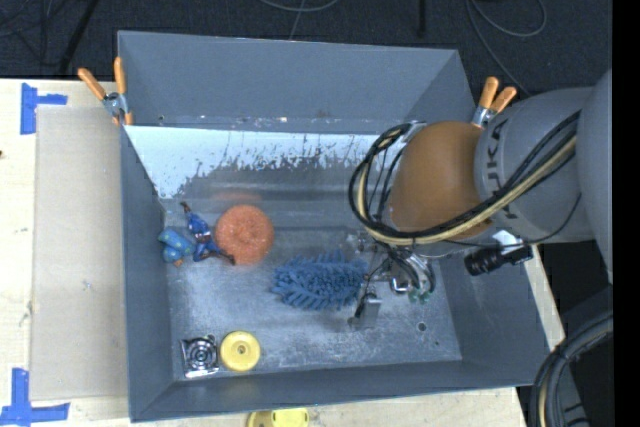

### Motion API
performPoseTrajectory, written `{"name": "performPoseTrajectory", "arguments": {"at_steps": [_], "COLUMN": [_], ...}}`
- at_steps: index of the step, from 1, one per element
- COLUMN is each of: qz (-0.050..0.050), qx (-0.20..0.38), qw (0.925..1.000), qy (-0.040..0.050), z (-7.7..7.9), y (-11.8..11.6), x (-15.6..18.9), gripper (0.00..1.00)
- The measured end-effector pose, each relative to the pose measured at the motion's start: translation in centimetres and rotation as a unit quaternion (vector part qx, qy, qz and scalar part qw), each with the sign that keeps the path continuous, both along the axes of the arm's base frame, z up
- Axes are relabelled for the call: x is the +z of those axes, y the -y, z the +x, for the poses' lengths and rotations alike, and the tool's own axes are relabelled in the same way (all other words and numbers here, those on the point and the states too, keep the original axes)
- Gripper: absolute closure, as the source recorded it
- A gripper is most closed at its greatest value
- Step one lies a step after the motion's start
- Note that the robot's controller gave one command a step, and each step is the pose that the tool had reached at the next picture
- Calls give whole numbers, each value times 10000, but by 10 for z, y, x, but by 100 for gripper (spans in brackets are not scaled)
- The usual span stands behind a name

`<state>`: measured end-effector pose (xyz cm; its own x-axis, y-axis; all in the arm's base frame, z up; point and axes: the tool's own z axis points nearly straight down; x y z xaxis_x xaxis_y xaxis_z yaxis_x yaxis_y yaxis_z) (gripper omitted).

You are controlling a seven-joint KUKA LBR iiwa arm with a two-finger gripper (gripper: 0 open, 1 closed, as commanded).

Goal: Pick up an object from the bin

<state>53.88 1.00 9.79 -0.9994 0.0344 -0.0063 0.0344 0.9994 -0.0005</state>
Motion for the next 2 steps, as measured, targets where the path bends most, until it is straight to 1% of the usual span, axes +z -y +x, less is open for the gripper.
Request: {"name": "performPoseTrajectory", "arguments": {"at_steps": [1, 2], "qz": [8, 3], "qx": [0, 1460], "qw": [10000, 9893], "qy": [-23, -28], "z": [1, 5], "y": [-16, -33], "x": [-15, -28], "gripper": [0, 100]}}
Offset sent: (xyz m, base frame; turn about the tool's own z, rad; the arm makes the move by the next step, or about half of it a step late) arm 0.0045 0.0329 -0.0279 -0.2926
